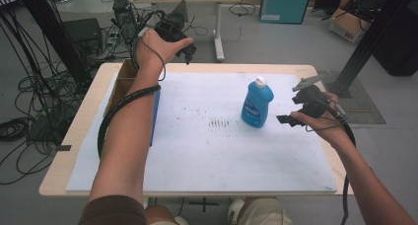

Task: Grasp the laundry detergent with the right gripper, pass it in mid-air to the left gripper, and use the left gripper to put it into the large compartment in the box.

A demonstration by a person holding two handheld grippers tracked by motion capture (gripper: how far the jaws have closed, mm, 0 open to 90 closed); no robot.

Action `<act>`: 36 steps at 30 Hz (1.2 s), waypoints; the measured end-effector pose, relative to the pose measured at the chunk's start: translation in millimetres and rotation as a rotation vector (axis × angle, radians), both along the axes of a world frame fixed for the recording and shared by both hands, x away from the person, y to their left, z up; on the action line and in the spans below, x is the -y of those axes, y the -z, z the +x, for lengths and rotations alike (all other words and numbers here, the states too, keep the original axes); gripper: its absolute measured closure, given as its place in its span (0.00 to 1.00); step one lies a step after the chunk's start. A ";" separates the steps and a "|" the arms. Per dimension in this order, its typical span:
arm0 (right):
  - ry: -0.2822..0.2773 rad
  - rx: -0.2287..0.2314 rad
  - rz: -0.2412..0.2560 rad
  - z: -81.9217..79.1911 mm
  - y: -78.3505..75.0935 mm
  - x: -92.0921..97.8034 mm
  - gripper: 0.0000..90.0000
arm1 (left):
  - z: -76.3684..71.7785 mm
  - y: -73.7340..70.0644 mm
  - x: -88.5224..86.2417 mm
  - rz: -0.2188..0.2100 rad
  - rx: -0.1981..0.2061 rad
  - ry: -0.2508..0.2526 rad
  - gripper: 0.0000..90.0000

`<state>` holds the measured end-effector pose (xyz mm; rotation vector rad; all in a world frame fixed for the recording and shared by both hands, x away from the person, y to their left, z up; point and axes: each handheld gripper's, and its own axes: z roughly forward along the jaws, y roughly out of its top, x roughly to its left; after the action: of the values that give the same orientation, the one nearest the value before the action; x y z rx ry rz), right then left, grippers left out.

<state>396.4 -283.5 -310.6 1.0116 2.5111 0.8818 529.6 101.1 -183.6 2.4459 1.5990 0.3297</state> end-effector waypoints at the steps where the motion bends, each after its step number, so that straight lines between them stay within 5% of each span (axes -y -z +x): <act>1: -0.002 -0.001 0.001 0.7 0.9 -0.6 0.06 | 0.2 0.1 -0.1 0.000 0.000 0.000 0.06; 36: 0.022 0.008 0.044 19.1 27.8 -23.9 0.05 | 1.5 2.2 3.1 0.005 -0.007 0.013 0.06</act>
<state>415.5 -259.6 -338.5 1.0450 2.4795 0.9366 531.1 98.0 -185.7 2.4631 1.5858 0.3237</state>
